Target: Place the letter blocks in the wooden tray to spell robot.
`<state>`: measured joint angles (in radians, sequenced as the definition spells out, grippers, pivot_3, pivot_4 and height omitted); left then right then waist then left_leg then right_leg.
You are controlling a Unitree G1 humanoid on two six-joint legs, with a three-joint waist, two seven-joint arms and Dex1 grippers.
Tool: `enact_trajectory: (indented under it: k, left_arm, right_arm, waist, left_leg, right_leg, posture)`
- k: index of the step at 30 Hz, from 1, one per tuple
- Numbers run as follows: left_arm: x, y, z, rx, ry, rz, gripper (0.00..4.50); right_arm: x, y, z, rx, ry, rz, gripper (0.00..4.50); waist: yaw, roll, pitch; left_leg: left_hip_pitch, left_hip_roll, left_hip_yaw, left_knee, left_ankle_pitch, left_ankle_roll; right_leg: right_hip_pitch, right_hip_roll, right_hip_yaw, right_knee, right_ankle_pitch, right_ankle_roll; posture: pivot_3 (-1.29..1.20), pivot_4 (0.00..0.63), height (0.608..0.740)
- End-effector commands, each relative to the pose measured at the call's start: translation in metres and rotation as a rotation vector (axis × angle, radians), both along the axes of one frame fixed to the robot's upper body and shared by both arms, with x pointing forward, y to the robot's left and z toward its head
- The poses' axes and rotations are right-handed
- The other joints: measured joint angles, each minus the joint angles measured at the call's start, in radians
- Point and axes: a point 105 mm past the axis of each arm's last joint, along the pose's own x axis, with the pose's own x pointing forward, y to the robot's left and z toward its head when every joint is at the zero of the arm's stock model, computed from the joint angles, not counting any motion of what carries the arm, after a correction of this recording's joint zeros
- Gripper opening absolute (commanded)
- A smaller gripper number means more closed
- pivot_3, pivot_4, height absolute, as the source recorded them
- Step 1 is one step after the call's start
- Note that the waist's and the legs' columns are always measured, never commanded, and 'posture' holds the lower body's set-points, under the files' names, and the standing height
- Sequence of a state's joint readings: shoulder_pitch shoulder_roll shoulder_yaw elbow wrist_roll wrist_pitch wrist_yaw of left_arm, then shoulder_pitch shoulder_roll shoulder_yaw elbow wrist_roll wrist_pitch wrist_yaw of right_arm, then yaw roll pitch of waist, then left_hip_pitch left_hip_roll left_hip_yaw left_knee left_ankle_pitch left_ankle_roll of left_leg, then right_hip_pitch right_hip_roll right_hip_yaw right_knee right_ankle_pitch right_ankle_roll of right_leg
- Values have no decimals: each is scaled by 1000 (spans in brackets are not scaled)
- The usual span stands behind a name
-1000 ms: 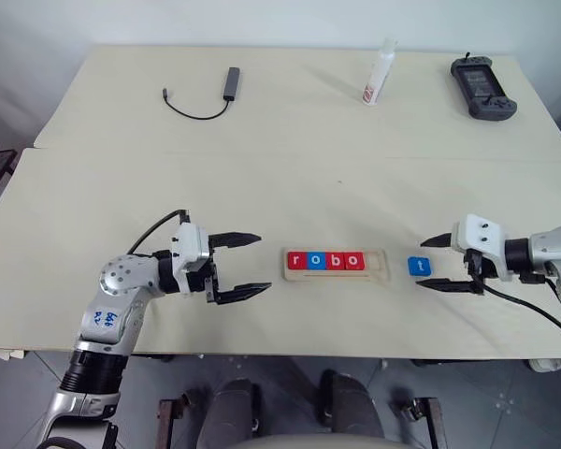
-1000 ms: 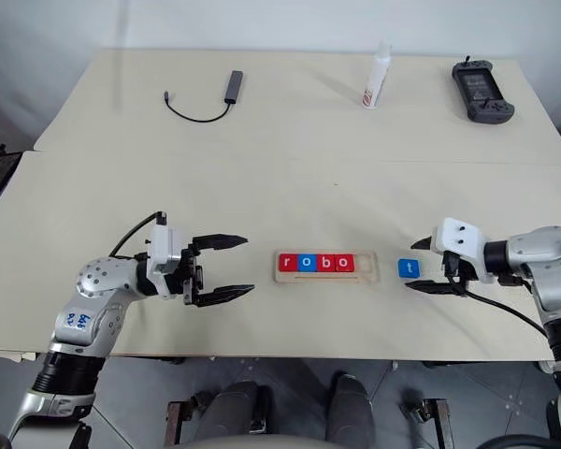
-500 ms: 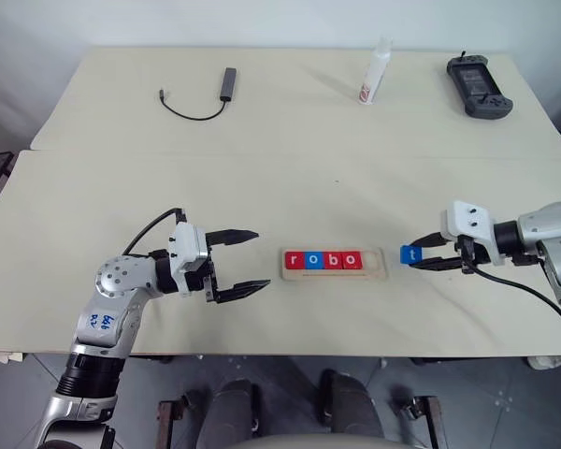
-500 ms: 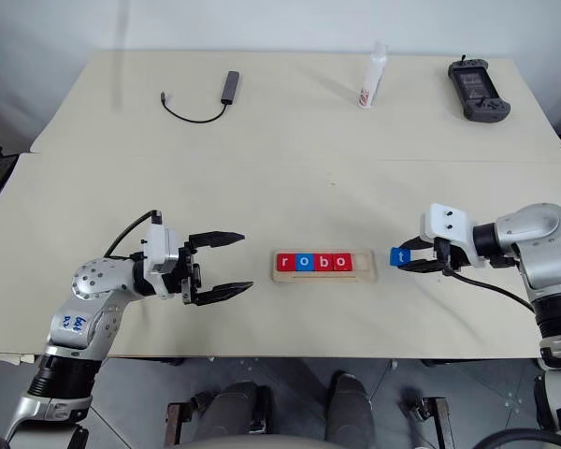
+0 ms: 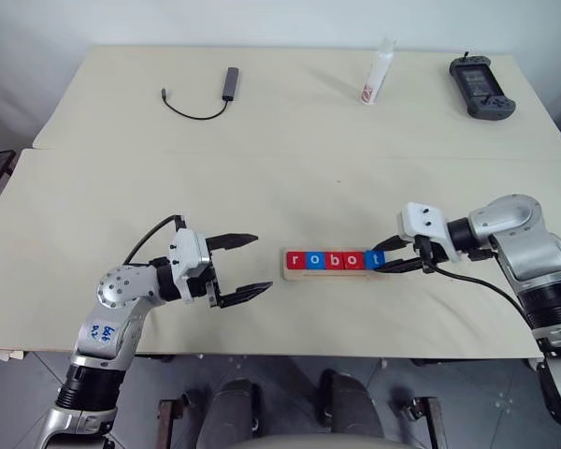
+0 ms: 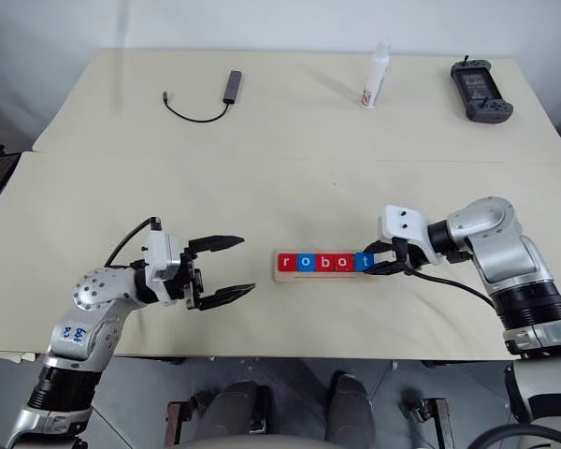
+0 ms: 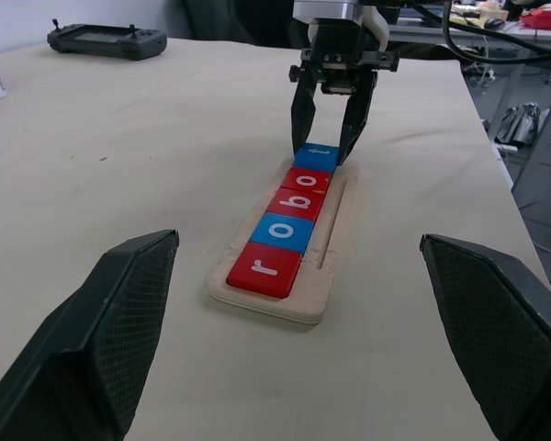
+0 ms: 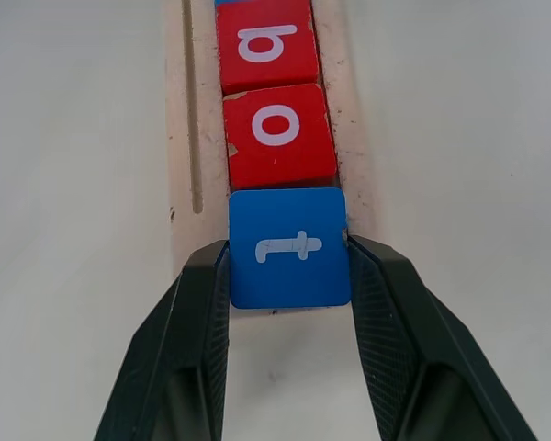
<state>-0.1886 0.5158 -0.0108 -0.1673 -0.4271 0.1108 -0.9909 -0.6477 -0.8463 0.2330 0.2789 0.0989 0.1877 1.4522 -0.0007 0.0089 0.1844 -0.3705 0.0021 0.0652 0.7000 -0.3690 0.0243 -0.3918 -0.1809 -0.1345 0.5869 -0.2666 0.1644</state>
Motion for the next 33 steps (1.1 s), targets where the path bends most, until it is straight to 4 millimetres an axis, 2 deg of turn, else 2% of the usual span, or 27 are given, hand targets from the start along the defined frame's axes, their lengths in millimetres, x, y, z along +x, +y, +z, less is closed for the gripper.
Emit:
enact_trajectory:
  k: [1, 6, 11, 14, 18, 21, 24, 29, 33]
  left_arm:
    - [-3, 0, 8, -4, -38, 1, 4500]
    - [-2, 0, 9, -5, -40, 7, 4500]
    - [-2, -1, 8, -9, -39, 10, 4500]
    - [-2, -2, 7, -11, -37, 9, 4500]
    - [-1, -2, 6, -10, -35, 5, 4500]
    - [0, -3, 7, -10, -36, 2, 4500]
    - [1, -3, 7, -8, -39, 3, 4500]
    - [1, -1, 7, 2, -42, 19, 4500]
    - [3, 1, 7, 4, -49, 39, 4500]
  right_arm:
    - [0, 5, 8, 11, -4, 11, 2450]
    - [5, 3, 24, 57, -56, -22, 4061]
    - [0, -14, 32, 43, -63, -62, 4061]
    - [-2, -24, 28, 48, -50, -103, 3443]
    - [0, -29, 19, 31, -52, -128, 2092]
    - [0, -26, 15, 35, -47, -120, 1098]
    - [-3, -14, 10, 66, -13, -93, 49]
    - [-7, -2, 7, 93, 5, -77, 17]
    - [-10, -1, 9, 102, 4, -79, 17]
  waist:
    - [0, 0, 0]
    - [-1, 0, 0]
    - [2, 0, 0]
    - [1, 0, 0]
    - [0, 0, 0]
    - [-1, 0, 0]
    - [-1, 0, 0]
    - [2, 0, 0]
    - [1, 0, 0]
  left_leg:
    - [0, 0, 0, 0, 0, 0]
    - [0, 0, 0, 0, 0, 0]
    - [0, 0, 0, 0, 0, 0]
    - [0, 0, 0, 0, 0, 0]
    - [0, 0, 1, 0, 0, 0]
    - [0, 0, 1, 0, 0, 0]
    - [0, 0, 1, 0, 0, 0]
    - [0, 0, 0, 0, 0, 0]
    - [0, 0, 0, 0, 0, 0]
  right_leg:
    - [0, 0, 0, 0, 0, 0]
    - [0, 0, 0, 0, 0, 0]
    - [0, 0, 0, 0, 0, 0]
    - [0, 0, 0, 0, 0, 0]
    - [0, 0, 0, 0, 0, 0]
    - [0, 0, 0, 0, 0, 0]
    - [0, 0, 0, 0, 0, 0]
    - [0, 0, 0, 0, 0, 0]
    - [0, 0, 0, 0, 0, 0]
  posture:
    - [0, 150, 740]
    - [0, 150, 740]
    - [0, 150, 740]
    - [0, 150, 740]
    - [0, 150, 740]
    - [0, 150, 740]
    - [0, 150, 740]
    - [0, 150, 740]
    - [0, 150, 740]
